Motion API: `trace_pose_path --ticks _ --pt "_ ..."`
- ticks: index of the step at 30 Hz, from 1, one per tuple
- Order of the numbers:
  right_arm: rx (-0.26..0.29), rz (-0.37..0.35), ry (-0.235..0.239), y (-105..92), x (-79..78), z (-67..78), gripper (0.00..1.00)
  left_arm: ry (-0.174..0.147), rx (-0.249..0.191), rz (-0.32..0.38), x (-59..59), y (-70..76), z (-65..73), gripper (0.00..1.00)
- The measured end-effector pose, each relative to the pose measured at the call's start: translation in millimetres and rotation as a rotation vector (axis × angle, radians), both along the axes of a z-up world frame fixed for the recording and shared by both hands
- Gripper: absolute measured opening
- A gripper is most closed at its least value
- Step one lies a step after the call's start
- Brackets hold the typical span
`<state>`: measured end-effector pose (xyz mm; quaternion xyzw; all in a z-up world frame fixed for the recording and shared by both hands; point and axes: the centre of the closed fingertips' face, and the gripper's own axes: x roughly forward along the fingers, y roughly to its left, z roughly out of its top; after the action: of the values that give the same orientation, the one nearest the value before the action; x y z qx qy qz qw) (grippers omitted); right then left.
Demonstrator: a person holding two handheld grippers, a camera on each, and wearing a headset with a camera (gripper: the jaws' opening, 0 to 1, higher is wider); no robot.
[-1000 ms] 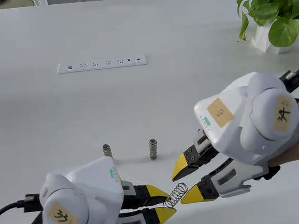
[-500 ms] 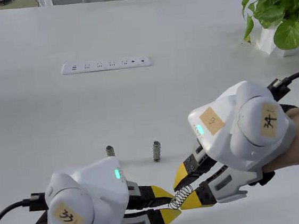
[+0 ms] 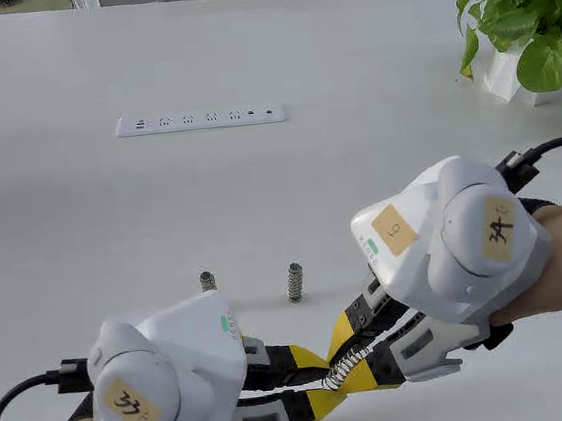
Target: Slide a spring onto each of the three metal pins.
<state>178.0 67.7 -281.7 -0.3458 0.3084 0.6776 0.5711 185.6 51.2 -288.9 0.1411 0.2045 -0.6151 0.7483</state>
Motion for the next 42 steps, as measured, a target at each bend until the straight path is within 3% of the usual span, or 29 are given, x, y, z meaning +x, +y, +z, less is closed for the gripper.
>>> trace_pose_path --ticks 6,24,32,35,42 --pt "-0.011 -0.017 0.022 -1.1 -1.4 -1.3 0.08 0.001 -0.003 0.0 -1.7 -0.9 -1.2 0.07" --pt "-0.016 -0.033 0.007 -5.1 3.1 -0.9 0.08 0.016 -0.022 0.047 1.0 4.0 -6.8 0.11" --pt "-0.027 -0.051 -0.001 -13.3 6.8 -1.6 0.08 0.017 -0.016 0.155 13.7 26.2 -11.5 0.28" --pt "-0.029 -0.06 -0.004 -16.4 8.6 -1.6 0.08 0.037 -0.026 0.22 19.5 37.1 -12.2 0.36" --pt "-0.035 -0.081 -0.018 -26.5 14.5 1.1 0.08 0.029 -0.02 0.311 29.6 61.1 -12.2 0.49"
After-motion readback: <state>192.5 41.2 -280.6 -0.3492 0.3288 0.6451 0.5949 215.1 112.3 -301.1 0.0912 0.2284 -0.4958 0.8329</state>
